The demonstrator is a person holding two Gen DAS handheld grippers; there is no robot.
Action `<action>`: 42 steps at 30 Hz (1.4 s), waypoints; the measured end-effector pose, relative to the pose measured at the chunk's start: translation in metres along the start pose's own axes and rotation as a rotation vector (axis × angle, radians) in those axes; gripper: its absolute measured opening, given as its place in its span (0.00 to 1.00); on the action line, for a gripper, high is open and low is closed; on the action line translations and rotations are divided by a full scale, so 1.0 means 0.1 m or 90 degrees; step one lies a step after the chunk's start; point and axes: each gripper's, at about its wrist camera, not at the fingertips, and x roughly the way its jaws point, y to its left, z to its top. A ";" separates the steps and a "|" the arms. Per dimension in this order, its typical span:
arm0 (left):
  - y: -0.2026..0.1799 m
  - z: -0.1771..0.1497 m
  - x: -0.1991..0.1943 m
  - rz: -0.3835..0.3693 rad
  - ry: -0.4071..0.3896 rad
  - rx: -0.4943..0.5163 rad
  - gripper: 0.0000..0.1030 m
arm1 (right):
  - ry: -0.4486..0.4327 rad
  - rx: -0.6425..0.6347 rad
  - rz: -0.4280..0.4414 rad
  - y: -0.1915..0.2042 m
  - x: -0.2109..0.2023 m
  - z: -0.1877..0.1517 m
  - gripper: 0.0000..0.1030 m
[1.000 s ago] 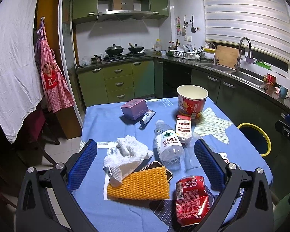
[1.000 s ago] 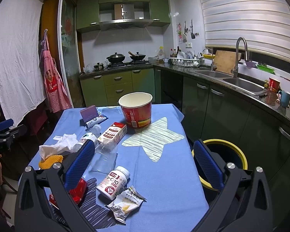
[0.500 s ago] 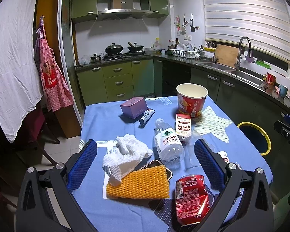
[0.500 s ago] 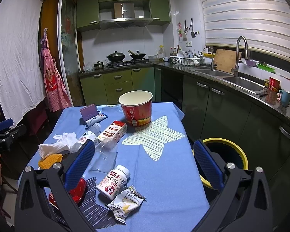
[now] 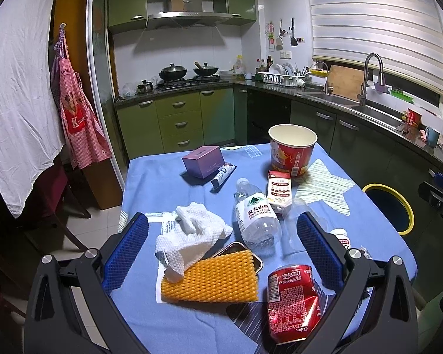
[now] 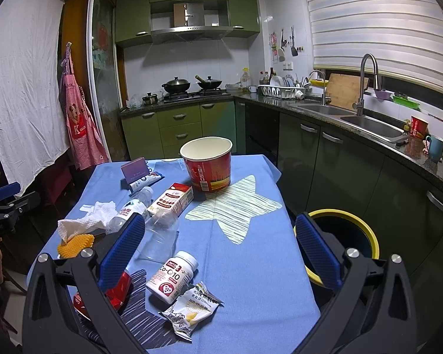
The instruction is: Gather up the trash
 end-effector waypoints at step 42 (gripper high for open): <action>0.94 1.02 2.48 0.050 0.051 -0.057 0.96 | 0.418 0.046 0.042 -0.42 3.40 1.55 0.50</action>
